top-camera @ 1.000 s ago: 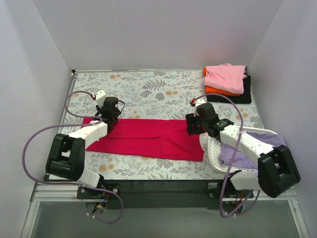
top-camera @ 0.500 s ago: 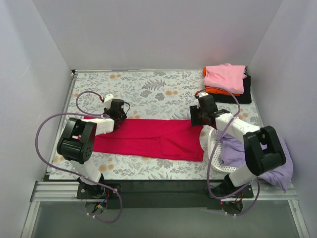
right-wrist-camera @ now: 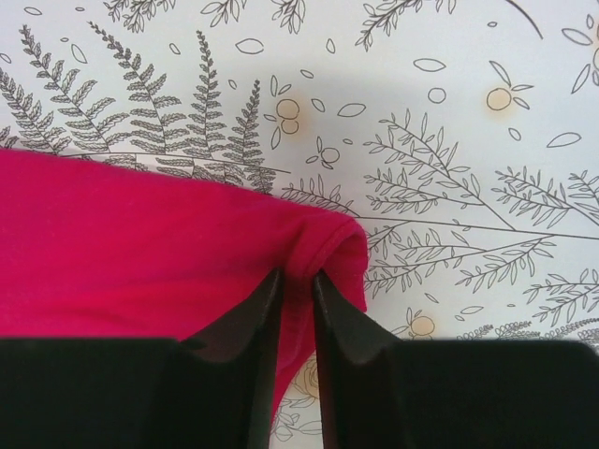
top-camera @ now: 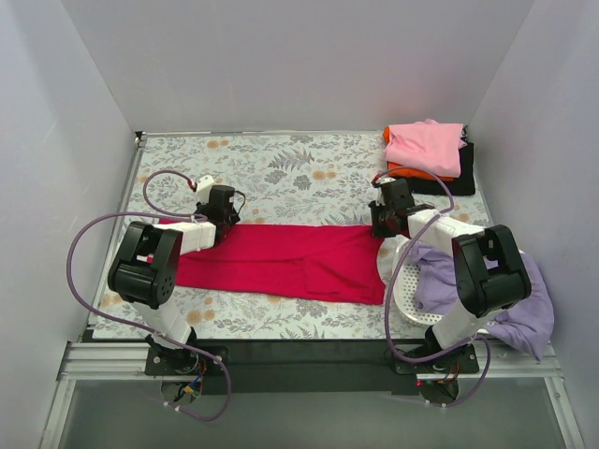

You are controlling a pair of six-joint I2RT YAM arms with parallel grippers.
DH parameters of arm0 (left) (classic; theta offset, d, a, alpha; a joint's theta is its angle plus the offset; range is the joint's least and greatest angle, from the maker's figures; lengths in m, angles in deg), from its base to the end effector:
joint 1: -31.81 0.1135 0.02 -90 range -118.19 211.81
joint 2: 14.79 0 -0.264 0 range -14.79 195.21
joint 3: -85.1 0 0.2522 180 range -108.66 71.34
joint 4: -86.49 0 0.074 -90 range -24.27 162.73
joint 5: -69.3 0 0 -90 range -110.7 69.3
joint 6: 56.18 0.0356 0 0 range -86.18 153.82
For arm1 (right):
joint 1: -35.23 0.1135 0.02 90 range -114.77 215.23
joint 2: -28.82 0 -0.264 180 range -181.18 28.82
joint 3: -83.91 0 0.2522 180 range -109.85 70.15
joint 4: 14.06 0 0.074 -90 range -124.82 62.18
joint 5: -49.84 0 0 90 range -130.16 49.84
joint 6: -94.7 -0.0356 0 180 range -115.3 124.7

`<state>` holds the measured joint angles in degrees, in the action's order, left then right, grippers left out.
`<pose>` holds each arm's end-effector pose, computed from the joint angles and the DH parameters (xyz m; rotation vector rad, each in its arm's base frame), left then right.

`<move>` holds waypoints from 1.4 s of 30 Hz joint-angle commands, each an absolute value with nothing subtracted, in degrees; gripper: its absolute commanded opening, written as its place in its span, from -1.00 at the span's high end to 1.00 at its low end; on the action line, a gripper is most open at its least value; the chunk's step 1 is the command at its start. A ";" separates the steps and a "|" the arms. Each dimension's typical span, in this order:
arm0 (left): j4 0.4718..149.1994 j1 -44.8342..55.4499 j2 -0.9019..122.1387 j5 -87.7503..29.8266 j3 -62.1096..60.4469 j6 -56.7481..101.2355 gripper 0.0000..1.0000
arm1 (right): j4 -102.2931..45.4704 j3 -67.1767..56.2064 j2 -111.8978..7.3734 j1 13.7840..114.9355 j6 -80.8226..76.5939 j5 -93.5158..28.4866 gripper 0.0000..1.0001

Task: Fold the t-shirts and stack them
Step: Fold the tshirt

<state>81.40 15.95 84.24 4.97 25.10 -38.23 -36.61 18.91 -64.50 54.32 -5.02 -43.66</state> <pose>0.3250 -0.0763 0.1416 -1.2539 1.8870 -0.2926 0.3092 0.1047 0.1724 -0.1744 2.4557 0.1448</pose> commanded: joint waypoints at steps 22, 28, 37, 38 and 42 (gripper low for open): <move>81.70 17.48 83.38 1.53 24.93 -40.80 0.26 | -38.36 6.10 -73.83 49.21 -4.35 -39.45 0.97; 79.85 17.66 85.32 1.18 24.14 -41.50 0.26 | -39.50 -4.80 -82.61 49.29 -4.09 -41.91 0.97; 76.43 17.57 76.10 1.89 23.70 -39.13 0.25 | -44.60 -32.22 -100.28 49.21 -3.74 -38.77 0.97; 75.90 17.57 75.48 1.80 23.35 -38.86 0.25 | -45.65 -34.94 -102.99 49.29 -3.74 -38.40 0.97; 74.84 17.57 72.14 2.06 25.01 -37.72 0.25 | -46.27 -45.22 -106.79 49.30 -3.83 -32.53 0.88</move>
<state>76.31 17.39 76.24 1.08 24.75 -39.43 -44.70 -38.40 -106.14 49.49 -4.14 -37.59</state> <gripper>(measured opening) 0.372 0.027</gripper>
